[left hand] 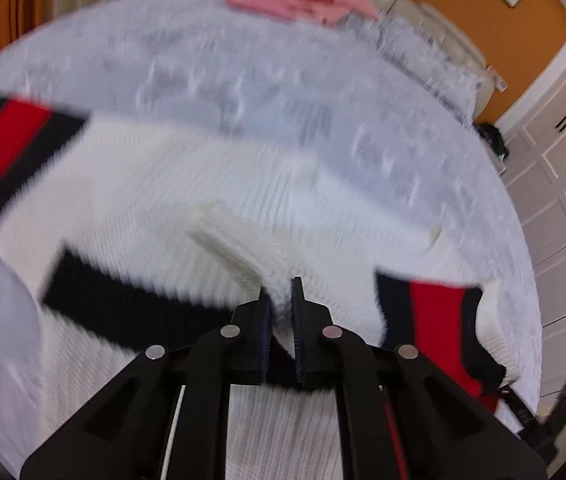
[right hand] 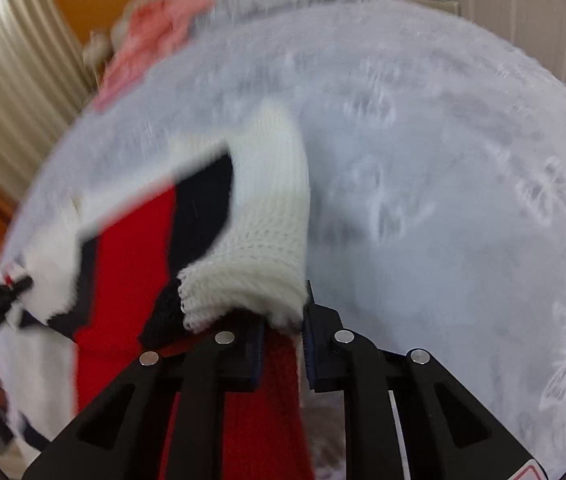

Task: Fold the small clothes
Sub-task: 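Fold the held sleeve across the sweater body with the right gripper, release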

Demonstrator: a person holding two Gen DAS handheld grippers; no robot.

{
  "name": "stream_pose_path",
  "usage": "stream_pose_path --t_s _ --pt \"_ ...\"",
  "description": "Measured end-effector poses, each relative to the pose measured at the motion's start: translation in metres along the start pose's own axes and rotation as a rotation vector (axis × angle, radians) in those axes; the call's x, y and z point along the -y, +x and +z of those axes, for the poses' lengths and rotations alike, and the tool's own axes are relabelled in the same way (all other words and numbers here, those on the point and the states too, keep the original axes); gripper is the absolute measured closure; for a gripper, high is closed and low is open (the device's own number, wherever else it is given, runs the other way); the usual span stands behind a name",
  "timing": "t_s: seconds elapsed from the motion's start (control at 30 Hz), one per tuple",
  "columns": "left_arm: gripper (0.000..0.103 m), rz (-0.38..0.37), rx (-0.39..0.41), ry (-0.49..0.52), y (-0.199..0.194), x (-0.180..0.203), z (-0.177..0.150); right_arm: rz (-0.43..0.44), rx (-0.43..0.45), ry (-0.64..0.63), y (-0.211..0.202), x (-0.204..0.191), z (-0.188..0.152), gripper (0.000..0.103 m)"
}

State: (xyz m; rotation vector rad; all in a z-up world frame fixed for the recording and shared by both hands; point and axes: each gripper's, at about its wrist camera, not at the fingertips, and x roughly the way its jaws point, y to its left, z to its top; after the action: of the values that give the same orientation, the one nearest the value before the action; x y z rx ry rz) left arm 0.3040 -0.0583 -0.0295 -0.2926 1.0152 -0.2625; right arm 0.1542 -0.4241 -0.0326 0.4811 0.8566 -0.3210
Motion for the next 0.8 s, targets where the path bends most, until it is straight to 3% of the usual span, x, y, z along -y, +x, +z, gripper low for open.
stream_pose_path --t_s 0.07,0.13,0.2,0.33,0.4,0.47,0.5,0.57,0.63,0.7,0.77,0.8 --pt "0.095 0.028 0.006 0.034 0.003 -0.001 0.007 -0.004 0.007 0.017 0.001 0.011 -0.005 0.09" --pt "0.095 0.052 -0.052 0.043 0.022 -0.008 0.004 -0.045 -0.124 0.011 0.032 0.025 -0.023 0.09" --pt "0.095 0.074 -0.079 0.039 0.033 -0.016 -0.003 -0.034 -0.097 -0.032 0.029 0.022 -0.027 0.089" --pt "0.092 0.034 -0.073 -0.005 0.023 -0.026 -0.013 -0.017 -0.084 -0.066 -0.001 0.009 -0.019 0.086" --pt "0.091 0.01 -0.082 -0.004 0.015 -0.032 -0.019 -0.044 -0.003 -0.125 -0.034 -0.001 -0.011 0.075" --pt "0.09 -0.009 -0.102 0.001 0.014 -0.035 -0.024 -0.052 0.096 -0.163 -0.058 -0.01 0.008 0.043" --pt "0.09 -0.017 -0.11 -0.004 0.016 -0.036 -0.026 -0.048 0.118 -0.171 -0.058 -0.012 0.021 0.04" --pt "0.084 -0.024 -0.124 -0.026 0.021 -0.038 -0.03 -0.041 0.086 -0.221 -0.038 -0.024 0.047 0.04" --pt "0.075 -0.047 -0.122 -0.07 0.023 -0.041 -0.031 -0.072 0.009 -0.275 0.003 -0.036 0.068 0.04" --pt "0.064 -0.077 -0.123 -0.117 0.024 -0.043 -0.03 -0.082 -0.105 -0.245 0.053 -0.039 0.083 0.043" --pt "0.066 -0.079 -0.114 -0.143 0.024 -0.042 -0.026 -0.097 -0.161 -0.2 0.083 -0.038 0.092 0.047" --pt "0.075 -0.079 -0.105 -0.131 0.025 -0.04 -0.023 -0.12 -0.187 -0.196 0.1 -0.04 0.093 0.06"
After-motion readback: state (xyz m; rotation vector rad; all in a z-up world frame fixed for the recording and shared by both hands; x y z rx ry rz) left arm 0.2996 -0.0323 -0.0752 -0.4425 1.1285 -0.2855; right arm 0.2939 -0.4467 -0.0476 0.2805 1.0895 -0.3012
